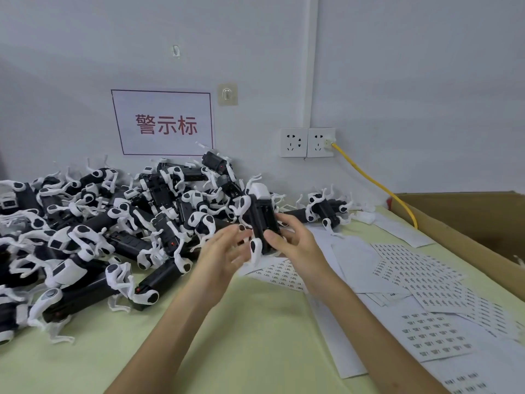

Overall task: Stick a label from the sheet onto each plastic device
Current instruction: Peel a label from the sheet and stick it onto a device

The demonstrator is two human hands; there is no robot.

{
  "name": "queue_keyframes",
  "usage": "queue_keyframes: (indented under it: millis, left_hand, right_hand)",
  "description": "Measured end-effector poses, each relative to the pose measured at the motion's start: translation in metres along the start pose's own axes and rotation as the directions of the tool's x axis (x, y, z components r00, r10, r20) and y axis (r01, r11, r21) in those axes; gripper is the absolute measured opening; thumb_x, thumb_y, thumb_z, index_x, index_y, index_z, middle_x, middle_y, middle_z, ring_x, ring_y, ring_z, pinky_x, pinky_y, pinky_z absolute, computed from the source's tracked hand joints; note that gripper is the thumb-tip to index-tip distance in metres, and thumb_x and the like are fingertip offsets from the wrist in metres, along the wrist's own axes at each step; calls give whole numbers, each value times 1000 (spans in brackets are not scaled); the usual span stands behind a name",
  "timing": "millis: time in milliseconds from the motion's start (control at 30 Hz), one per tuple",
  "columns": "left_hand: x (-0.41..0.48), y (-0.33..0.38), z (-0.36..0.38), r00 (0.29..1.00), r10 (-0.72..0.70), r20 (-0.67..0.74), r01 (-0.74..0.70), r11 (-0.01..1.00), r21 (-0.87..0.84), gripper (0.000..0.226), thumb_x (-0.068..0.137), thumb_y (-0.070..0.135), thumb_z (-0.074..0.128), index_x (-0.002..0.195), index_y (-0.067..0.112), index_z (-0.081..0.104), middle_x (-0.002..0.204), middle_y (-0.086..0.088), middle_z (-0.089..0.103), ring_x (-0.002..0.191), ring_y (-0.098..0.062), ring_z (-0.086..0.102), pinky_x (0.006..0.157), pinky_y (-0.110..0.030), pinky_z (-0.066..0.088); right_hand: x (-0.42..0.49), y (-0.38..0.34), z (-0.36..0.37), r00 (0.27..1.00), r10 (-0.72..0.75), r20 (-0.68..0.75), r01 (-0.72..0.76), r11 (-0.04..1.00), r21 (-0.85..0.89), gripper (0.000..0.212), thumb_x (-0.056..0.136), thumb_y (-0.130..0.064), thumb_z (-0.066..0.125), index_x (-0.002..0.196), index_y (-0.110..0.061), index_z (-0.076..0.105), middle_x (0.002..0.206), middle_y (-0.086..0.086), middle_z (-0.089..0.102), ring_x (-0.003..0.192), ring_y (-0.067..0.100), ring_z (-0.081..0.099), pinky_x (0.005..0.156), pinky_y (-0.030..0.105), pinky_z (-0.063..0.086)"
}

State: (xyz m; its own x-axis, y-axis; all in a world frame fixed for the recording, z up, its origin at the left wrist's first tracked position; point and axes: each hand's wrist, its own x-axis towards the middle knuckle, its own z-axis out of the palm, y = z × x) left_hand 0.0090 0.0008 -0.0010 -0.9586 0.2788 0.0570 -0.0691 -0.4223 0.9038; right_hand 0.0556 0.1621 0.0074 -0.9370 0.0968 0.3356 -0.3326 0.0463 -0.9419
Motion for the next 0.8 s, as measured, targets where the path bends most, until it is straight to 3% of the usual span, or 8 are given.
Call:
queue_keyframes:
  millis: [67, 133, 233, 333, 500, 600, 667, 800]
  left_hand:
    - [-4, -3, 6, 995, -36, 88, 25, 992, 122, 29, 100, 37, 56, 114, 21, 76, 108, 0, 75, 90, -15, 66, 79, -29, 50]
    - [-7, -4, 10, 988, -28, 149, 0, 983, 182, 36, 98, 47, 53, 116, 27, 78, 119, -1, 74, 99, -16, 65, 85, -33, 48]
    - [-8, -3, 9, 979, -17, 205, -26, 978, 208, 49, 90, 59, 51, 118, 28, 76, 126, -7, 72, 117, -22, 67, 90, -37, 45]
    - [-8, -2, 8, 970, -23, 241, -29, 977, 211, 53, 92, 63, 47, 120, 29, 75, 127, -4, 72, 120, -25, 67, 95, -38, 45]
    - [-5, -6, 5, 980, 13, 198, -49, 983, 175, 58, 90, 57, 53, 127, 16, 71, 130, -13, 69, 128, -36, 60, 102, -43, 46]
    - [-6, -7, 5, 977, 47, 209, -92, 973, 212, 52, 92, 50, 55, 127, 14, 70, 131, -22, 66, 116, -34, 61, 96, -40, 46]
    - [-6, -11, 7, 971, 85, 222, -142, 956, 255, 51, 91, 45, 57, 120, 4, 70, 120, -25, 69, 107, -33, 66, 89, -35, 53]
    - [-7, -22, 12, 946, 191, 261, -292, 850, 438, 25, 98, 29, 59, 89, 9, 71, 84, -6, 75, 81, -14, 73, 72, -26, 57]
  right_hand:
    - [0, 0, -2, 1000, 8, -17, -8, 1000, 6, 32, 93, -26, 69, 122, -37, 59, 109, 2, 75, 102, 15, 70, 91, 29, 52]
    - [-1, -1, -1, 1000, 1, -1, -1, 1000, -3, 30, 94, -25, 68, 120, -37, 62, 111, 5, 74, 103, 16, 69, 93, 29, 52]
    - [-2, -1, 1, 998, -4, 66, 6, 1000, -22, 32, 96, -21, 65, 127, -27, 62, 113, 9, 73, 95, 15, 68, 77, 23, 54]
    - [-3, -2, 4, 996, 5, 90, -3, 1000, -18, 31, 97, -20, 63, 128, -24, 61, 114, 1, 73, 96, 10, 68, 73, 21, 53]
    - [-3, 0, 3, 997, 30, 73, -29, 1000, -10, 29, 96, -23, 65, 124, -28, 64, 112, 5, 73, 106, 19, 68, 84, 25, 53]
    - [-2, 1, 3, 999, 26, 36, -25, 1000, -18, 24, 95, -24, 67, 118, -30, 65, 108, 6, 74, 102, 16, 70, 88, 22, 53]
    - [-1, 0, 2, 1000, 22, -17, -23, 999, -30, 19, 94, -27, 69, 112, -31, 67, 103, 3, 74, 94, 10, 71, 82, 20, 53]
    - [-1, 1, 1, 990, 54, -128, -60, 997, -39, 23, 88, -37, 74, 103, -21, 67, 101, 7, 72, 91, 16, 70, 85, 29, 55]
